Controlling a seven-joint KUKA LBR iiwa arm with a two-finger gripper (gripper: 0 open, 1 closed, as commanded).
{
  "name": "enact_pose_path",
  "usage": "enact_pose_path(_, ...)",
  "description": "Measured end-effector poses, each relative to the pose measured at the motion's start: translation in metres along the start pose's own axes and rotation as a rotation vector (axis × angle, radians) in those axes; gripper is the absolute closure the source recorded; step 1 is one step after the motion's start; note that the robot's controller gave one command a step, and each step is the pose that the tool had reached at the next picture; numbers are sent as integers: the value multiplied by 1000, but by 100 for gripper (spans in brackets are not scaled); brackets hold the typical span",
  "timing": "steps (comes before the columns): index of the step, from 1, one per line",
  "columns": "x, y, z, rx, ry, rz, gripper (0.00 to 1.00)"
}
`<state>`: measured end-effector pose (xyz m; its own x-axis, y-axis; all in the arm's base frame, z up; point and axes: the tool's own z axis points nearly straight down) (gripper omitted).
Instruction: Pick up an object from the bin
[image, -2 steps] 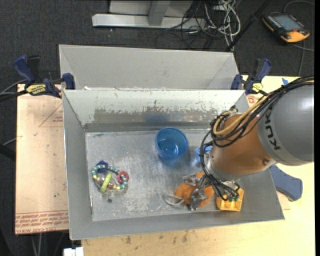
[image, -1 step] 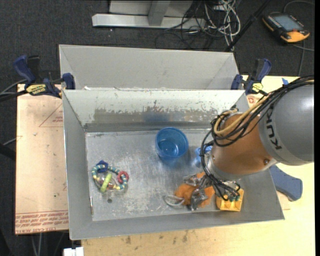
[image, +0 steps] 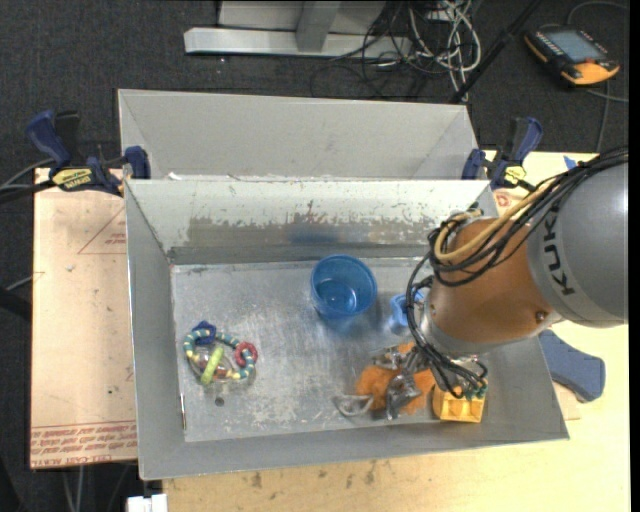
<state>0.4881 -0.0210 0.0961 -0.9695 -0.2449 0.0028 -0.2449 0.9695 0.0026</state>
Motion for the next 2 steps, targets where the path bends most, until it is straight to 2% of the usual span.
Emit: enact_pose_path(2, -1, 0, -26, 2, -4, 1, 100)
